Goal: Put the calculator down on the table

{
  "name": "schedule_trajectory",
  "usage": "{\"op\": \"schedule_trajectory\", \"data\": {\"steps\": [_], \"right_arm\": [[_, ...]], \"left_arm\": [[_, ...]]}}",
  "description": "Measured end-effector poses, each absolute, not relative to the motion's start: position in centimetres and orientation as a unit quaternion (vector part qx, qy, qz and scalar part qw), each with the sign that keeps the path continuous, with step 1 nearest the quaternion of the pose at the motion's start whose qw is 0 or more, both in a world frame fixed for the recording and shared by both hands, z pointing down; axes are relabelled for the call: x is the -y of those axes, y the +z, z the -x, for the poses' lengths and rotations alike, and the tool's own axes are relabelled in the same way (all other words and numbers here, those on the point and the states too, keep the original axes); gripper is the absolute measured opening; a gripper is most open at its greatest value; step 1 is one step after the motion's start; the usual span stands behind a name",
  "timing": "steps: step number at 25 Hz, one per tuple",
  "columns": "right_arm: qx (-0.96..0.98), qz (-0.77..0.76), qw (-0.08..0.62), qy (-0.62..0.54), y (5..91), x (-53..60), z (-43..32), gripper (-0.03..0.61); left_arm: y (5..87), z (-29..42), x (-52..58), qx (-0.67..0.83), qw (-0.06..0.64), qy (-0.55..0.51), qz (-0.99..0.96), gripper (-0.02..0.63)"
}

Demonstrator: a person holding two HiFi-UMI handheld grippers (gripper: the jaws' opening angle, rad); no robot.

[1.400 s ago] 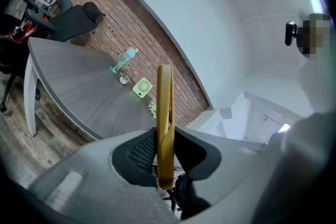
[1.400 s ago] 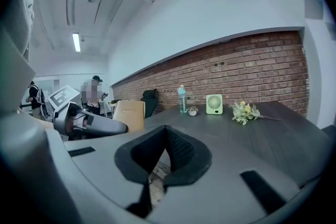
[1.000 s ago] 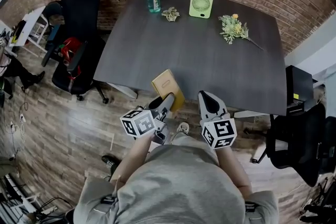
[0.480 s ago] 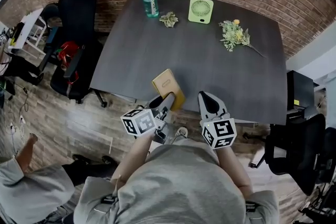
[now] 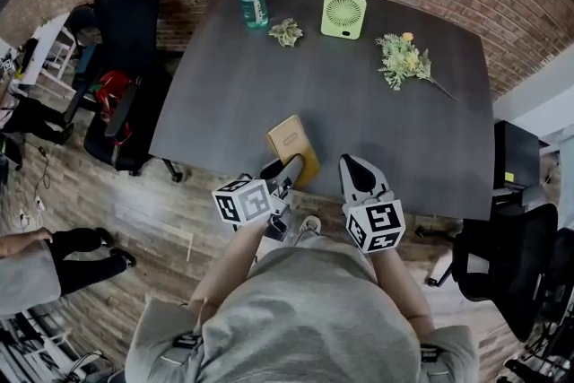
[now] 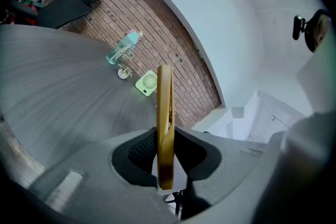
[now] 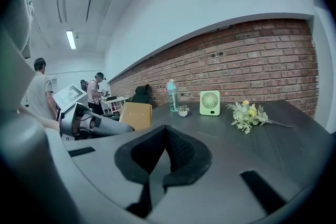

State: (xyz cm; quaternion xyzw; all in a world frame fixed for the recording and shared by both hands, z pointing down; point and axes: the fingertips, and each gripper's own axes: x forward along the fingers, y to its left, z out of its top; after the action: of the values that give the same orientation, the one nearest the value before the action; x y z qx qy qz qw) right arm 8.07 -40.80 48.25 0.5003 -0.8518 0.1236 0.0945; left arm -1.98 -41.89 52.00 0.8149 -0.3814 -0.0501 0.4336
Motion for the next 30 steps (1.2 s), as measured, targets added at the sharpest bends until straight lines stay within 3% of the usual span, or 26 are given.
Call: {"op": "schedule_trajectory", "data": {"steps": [30], "right_arm": [[0.845, -0.498, 0.116, 0.158, 52.0, 43.0, -9.6, 0.002]], "left_arm": [[61.0, -2.2, 48.0, 0.400, 0.472, 0.062, -0.783, 0.091]]}}
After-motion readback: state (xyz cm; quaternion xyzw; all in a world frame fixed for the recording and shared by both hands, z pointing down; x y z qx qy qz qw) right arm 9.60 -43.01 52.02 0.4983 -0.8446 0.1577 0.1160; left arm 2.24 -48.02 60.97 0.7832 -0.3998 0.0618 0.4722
